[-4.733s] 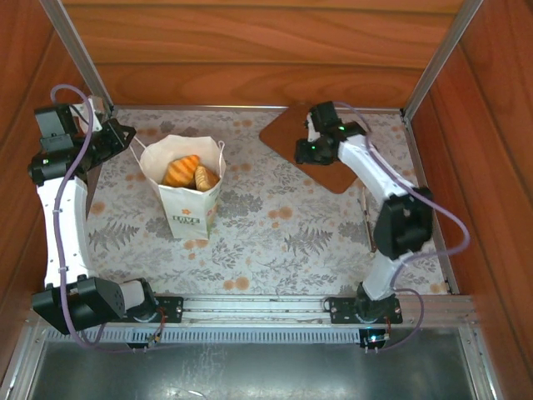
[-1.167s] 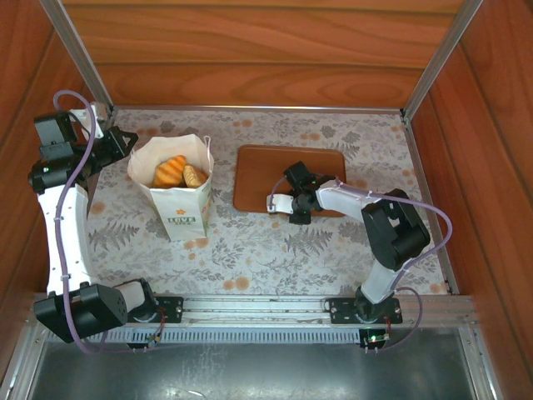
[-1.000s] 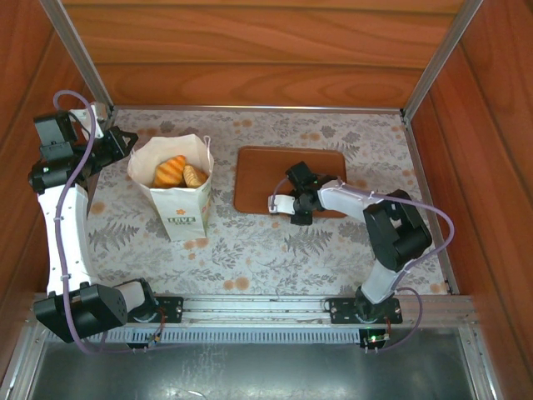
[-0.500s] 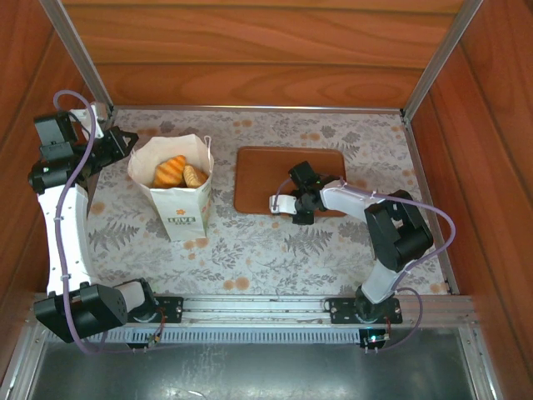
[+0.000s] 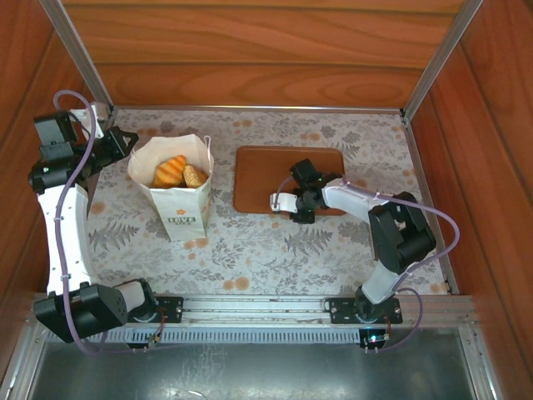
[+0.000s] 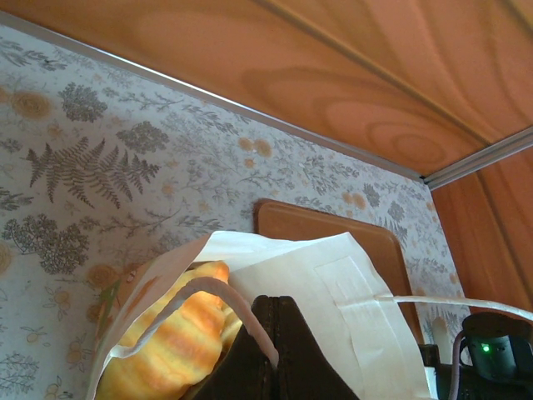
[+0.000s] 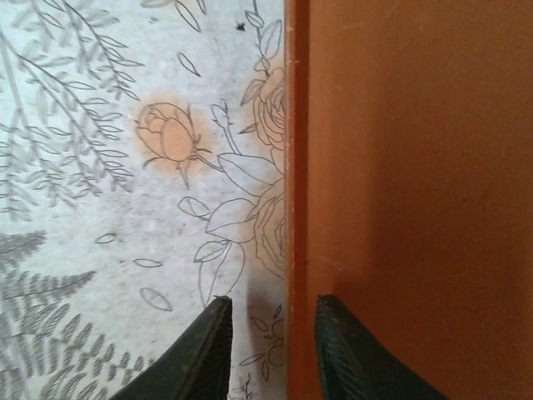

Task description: Take the fake bread out of the paper bag

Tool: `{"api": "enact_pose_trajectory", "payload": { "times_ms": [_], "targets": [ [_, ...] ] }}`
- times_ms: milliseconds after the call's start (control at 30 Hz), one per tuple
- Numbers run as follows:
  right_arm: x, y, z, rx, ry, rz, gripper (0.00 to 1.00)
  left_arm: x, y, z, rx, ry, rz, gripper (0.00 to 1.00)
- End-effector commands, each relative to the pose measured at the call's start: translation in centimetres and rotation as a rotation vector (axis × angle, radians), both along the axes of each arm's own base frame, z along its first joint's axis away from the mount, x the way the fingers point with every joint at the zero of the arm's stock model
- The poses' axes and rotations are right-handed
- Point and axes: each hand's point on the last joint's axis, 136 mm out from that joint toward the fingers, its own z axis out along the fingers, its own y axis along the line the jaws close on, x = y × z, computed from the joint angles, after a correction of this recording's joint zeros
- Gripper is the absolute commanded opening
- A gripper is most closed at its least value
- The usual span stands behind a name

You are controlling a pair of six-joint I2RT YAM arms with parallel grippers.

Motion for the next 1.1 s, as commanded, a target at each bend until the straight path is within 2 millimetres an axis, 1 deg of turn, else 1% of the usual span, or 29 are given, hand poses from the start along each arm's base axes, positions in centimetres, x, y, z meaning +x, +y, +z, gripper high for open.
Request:
{"api": "enact_pose_trajectory", "payload": {
  "times_ms": [0,33,67,133,167,200,233,267,300,367,433,500,533,567,600,667,733,767,867,900,933,1067],
  "targets": [
    [-1.5,0.6,2.2,0.058,0.095,-0.019,0.36,-0.1,-0.2,1.2,0.003,-0.042,-0.029,0.0],
    [-1.5,0.9,3.8,0.092,0.085,-0.041,0.37,-0.1,-0.2,1.2,0.002,-0.043,-0.03,0.04],
    [-1.5,1.1,4.8,0.108,0.085,-0.068,0.37,-0.2,-0.3,1.4,-0.001,-0.047,-0.035,0.06],
    [-1.2,2.0,7.4,0.187,0.081,-0.145,0.39,-0.3,-0.4,1.6,-0.003,-0.051,-0.038,0.09],
    [-0.1,2.6,9.0,0.246,0.047,-0.22,0.4,-0.5,-0.5,1.6,-0.006,-0.052,-0.042,0.11],
    [1.5,3.3,10.8,0.306,0.007,-0.336,0.41,-0.5,-0.4,1.6,-0.01,-0.049,-0.042,0.12],
    [2.6,3.7,12.4,0.358,-0.003,-0.437,0.43,-0.5,-0.4,1.6,-0.017,-0.047,-0.043,0.12],
    [3.2,4.1,14.2,0.41,0.017,-0.517,0.43,-0.5,-0.4,1.7,-0.03,-0.043,-0.046,0.12],
    [3.6,4.8,16.3,0.472,0.066,-0.606,0.43,-0.4,-0.5,1.6,-0.046,-0.036,-0.052,0.13],
    [4.1,6.2,19.8,0.583,0.179,-0.754,0.44,-0.3,-0.8,1.9,-0.077,-0.029,-0.072,0.13],
    [4.1,7.8,22.5,0.68,0.332,-0.864,0.45,-0.4,-1.0,2.0,-0.094,-0.027,-0.079,0.13],
    [3.7,9.7,25.1,0.77,0.512,-0.923,0.45,-0.5,-1.1,2.3,-0.103,-0.032,-0.088,0.16],
    [3.6,10.3,25.8,0.796,0.571,-0.939,0.45,-0.5,-1.2,2.4,-0.106,-0.035,-0.091,0.16],
    [3.5,11.2,27.2,0.836,0.667,-0.971,0.46,-0.6,-1.2,2.6,-0.107,-0.037,-0.093,0.16],
    [3.4,11.6,28.1,0.862,0.728,-0.995,0.48,-0.7,-1.2,2.7,-0.106,-0.041,-0.093,0.16],
    [3.0,12.8,30.1,0.918,0.858,-0.994,0.5,-0.8,-1.3,2.9,-0.103,-0.047,-0.092,0.16],
    [2.5,13.8,31.9,0.951,0.919,-0.971,0.5,-0.8,-1.3,3.2,-0.102,-0.052,-0.095,0.16],
    [2.2,14.3,32.5,0.961,0.923,-0.958,0.51,-0.9,-1.3,3.2,-0.102,-0.055,-0.097,0.16],
    [1.2,15.5,34.0,0.969,0.881,-0.92,0.55,-0.9,-1.4,3.4,-0.103,-0.058,-0.101,0.16],
    [1.1,15.6,34.6,0.973,0.854,-0.926,0.57,-0.9,-1.4,3.4,-0.105,-0.058,-0.1,0.16],
    [1.7,16.1,33.4,0.943,0.851,-0.959,0.58,-0.8,-1.4,3.4,-0.106,-0.056,-0.1,0.16],
    [2.5,17.4,32.4,0.905,0.843,-0.996,0.57,-0.9,-1.3,3.5,-0.104,-0.059,-0.096,0.16]
  ]
}}
